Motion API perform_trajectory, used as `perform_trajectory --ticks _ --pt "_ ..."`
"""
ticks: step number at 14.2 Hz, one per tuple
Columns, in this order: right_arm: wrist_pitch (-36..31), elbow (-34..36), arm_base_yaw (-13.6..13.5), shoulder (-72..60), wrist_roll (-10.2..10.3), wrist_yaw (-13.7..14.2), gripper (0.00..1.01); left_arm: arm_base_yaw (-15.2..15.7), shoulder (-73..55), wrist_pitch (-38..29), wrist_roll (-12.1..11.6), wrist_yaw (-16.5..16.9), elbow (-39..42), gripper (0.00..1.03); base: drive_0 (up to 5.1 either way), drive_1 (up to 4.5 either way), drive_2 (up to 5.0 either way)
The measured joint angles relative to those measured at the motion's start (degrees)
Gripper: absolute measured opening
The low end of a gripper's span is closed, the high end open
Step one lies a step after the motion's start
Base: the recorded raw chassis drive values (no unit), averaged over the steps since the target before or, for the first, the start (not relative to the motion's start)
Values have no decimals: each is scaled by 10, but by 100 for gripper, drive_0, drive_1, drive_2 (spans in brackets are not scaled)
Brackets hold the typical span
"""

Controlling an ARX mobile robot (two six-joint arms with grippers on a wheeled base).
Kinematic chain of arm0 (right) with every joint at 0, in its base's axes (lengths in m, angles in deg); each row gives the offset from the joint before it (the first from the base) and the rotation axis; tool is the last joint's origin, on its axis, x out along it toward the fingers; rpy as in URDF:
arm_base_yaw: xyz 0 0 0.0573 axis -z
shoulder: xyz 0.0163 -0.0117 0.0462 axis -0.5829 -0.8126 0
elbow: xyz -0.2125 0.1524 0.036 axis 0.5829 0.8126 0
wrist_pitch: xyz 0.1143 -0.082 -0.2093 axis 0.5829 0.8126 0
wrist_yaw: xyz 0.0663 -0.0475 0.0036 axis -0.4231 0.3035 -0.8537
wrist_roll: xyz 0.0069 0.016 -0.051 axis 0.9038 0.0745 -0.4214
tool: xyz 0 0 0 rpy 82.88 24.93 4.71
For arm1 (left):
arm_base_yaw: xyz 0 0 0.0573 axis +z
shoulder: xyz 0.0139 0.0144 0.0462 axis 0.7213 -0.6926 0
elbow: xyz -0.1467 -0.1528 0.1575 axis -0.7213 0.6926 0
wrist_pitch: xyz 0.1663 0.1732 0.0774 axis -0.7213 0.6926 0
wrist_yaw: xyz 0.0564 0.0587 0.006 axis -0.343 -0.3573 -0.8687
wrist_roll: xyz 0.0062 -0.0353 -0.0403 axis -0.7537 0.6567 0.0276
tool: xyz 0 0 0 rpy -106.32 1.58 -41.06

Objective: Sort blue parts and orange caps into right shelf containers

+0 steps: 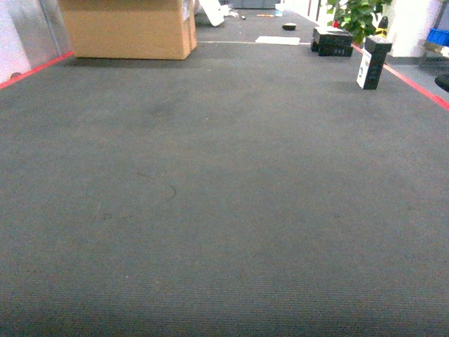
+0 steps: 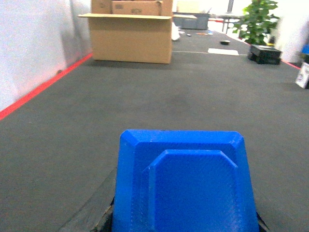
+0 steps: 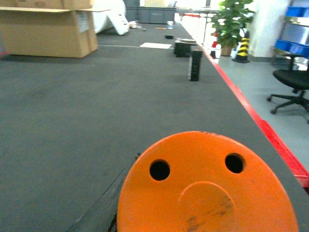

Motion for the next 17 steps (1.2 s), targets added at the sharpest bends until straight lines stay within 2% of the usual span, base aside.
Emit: perform_trajectory --ticks 9,10,17 --pt "33 29 -3 62 0 -1 45 -2 68 39 0 0 29 43 0 0 0" --pt "120 41 -3 162 1 -1 45 -2 155 104 0 -3 37 43 0 0 0" --pt "122 41 -3 166 1 -1 45 -2 155 115 0 -1 41 43 0 0 0"
